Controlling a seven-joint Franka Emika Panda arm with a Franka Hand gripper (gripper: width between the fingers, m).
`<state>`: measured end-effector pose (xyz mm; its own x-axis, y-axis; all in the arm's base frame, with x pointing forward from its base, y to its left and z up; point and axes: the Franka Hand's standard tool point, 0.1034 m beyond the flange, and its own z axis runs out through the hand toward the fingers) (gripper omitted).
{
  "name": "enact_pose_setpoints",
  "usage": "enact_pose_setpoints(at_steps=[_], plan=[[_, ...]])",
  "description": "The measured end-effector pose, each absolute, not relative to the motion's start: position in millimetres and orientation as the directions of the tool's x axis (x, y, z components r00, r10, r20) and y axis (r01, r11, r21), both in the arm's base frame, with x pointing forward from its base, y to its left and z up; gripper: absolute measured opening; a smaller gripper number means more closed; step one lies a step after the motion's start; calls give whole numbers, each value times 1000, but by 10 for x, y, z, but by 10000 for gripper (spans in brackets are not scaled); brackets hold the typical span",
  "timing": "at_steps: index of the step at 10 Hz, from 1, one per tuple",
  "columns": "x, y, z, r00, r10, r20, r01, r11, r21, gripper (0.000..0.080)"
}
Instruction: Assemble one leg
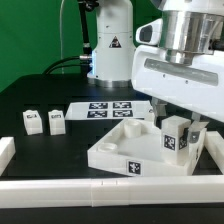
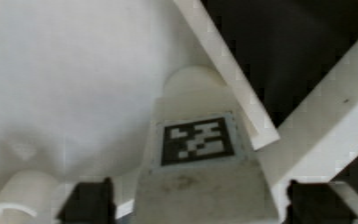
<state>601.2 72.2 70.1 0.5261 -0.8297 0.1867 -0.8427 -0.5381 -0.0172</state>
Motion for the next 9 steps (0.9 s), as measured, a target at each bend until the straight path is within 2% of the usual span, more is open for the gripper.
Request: enact_pose_setpoints(at_steps=[1,2,9], plan=[[6012,721,701,526,-830,187,-843,-538,-17,546],[6012,721,701,526,-830,187,-843,-538,-17,636],[6012,721,700,526,-830,187,-843,-538,-17,648]])
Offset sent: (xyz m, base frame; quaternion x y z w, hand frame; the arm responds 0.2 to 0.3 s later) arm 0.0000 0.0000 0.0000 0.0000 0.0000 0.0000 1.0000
